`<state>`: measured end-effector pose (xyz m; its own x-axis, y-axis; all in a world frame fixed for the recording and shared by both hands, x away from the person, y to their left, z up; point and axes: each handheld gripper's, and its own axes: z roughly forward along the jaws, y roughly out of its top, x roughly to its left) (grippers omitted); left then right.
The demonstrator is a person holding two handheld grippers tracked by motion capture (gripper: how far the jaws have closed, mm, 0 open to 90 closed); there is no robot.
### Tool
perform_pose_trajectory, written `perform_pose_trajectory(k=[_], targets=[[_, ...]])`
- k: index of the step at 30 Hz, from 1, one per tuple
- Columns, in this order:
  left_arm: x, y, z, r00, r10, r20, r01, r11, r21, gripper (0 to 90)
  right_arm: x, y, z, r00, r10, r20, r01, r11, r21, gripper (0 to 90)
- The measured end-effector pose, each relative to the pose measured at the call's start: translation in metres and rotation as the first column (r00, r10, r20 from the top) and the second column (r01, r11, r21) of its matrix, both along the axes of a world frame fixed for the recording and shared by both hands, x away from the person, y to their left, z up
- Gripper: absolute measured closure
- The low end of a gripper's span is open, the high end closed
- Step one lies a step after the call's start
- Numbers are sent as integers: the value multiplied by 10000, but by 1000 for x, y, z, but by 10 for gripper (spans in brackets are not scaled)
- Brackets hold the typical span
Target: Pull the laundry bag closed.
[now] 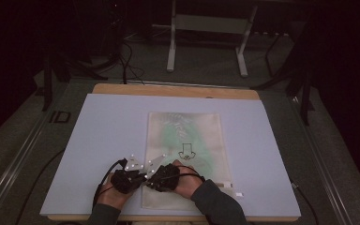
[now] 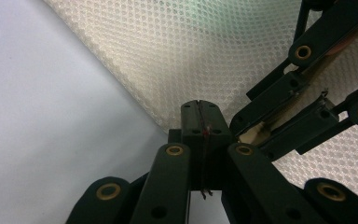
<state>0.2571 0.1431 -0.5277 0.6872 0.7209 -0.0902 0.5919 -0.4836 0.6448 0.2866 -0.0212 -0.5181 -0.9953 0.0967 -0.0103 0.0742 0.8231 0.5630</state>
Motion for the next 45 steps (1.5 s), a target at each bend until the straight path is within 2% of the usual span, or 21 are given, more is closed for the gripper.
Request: perform_pose_trajectory(k=[11, 45], targets=[[0, -1, 0, 10000, -21, 23, 21, 10000, 34, 895, 0, -3, 1, 9999, 102, 93, -100, 9998, -153, 825], [-1, -2, 1, 9999, 25, 105, -27, 9999, 140, 894, -3, -28, 5, 9996, 153, 225, -138, 9978, -647, 825]])
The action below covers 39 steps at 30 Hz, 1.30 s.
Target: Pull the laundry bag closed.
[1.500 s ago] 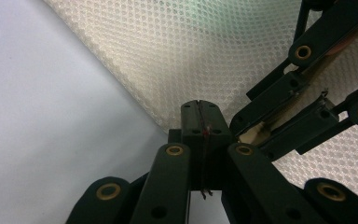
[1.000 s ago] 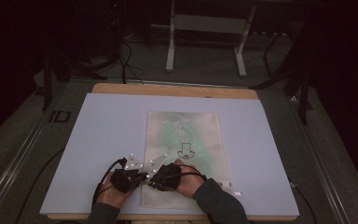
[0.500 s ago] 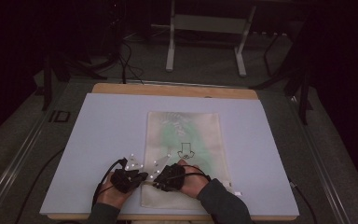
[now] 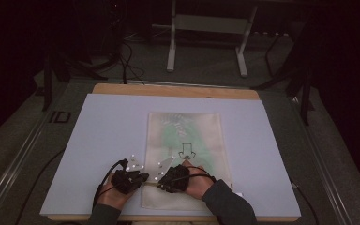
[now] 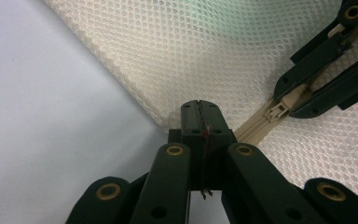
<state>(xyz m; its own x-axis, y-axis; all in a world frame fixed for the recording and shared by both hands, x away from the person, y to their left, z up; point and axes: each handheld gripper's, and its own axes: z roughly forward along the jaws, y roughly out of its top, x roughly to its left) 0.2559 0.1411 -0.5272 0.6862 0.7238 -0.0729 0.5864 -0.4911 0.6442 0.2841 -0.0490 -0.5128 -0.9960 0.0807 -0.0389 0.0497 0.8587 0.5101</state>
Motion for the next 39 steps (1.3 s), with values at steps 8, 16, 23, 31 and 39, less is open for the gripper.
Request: perform_pose_trajectory(k=[8, 16, 23, 31, 39], targets=[[0, 0, 0, 10000, -6, 18, 6, 10000, 59, 894, -1, -6, 1, 10000, -6, 45, 6, 10000, -79, 825], [0, 0, 0, 10000, -3, 20, 3, 10000, 36, 894, -2, -12, 1, 10000, -43, 52, 44, 9999, -166, 824], [0, 0, 0, 10000, -5, 23, 5, 10000, 47, 894, -2, -17, 1, 10000, -87, 32, 88, 9997, -207, 825], [0, -1, 0, 10000, 13, 10, -13, 10000, 49, 894, -2, -21, 2, 10000, -70, 47, 71, 9995, -302, 825], [0, -1, 0, 10000, -10, 32, 10, 10000, 77, 894, -3, -21, 3, 9999, 20, 118, -14, 9987, -500, 825]])
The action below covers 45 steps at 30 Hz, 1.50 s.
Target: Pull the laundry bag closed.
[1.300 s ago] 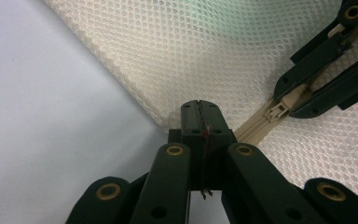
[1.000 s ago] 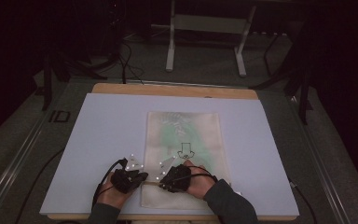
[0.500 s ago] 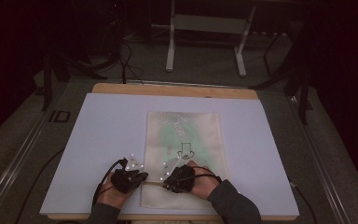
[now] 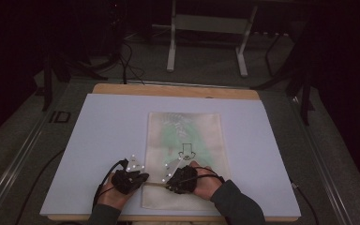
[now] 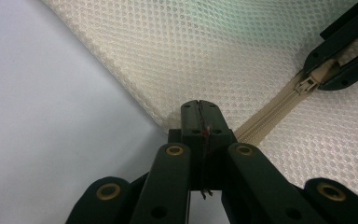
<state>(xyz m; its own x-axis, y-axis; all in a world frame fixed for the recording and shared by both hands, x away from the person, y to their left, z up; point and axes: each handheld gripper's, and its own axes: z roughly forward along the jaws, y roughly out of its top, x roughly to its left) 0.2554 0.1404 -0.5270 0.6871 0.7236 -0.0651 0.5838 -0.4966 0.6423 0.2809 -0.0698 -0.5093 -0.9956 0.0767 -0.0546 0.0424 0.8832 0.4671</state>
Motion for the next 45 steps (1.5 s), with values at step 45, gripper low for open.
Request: perform_pose_trajectory(k=[45], targets=[[1, 1, 0, 10000, 10, -45, -10, 10000, -83, 894, -2, -20, 4, 10000, -31, -46, 29, 9991, -427, 824]])
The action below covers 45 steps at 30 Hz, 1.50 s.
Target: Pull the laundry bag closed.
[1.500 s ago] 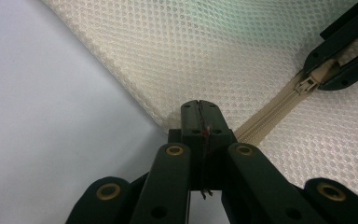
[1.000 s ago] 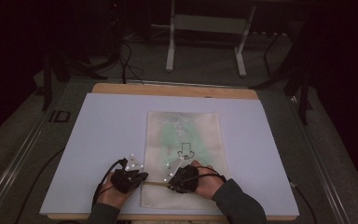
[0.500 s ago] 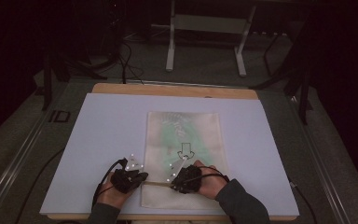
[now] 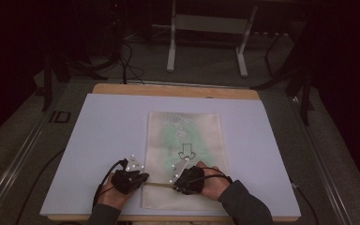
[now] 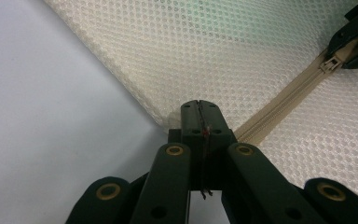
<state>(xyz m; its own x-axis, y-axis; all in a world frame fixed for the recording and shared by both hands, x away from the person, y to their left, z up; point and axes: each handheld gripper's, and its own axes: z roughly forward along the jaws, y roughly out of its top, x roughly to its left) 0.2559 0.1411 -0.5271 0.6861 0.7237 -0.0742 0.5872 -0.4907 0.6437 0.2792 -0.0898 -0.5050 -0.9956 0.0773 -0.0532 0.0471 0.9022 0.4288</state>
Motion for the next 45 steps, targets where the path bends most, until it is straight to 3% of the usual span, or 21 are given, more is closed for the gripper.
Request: perform_pose_trajectory(k=[45], targets=[[0, 0, 0, 10000, 32, -41, -32, 10000, 15, 894, -1, -31, -1, 9996, -242, -121, 240, 9995, -186, 825]])
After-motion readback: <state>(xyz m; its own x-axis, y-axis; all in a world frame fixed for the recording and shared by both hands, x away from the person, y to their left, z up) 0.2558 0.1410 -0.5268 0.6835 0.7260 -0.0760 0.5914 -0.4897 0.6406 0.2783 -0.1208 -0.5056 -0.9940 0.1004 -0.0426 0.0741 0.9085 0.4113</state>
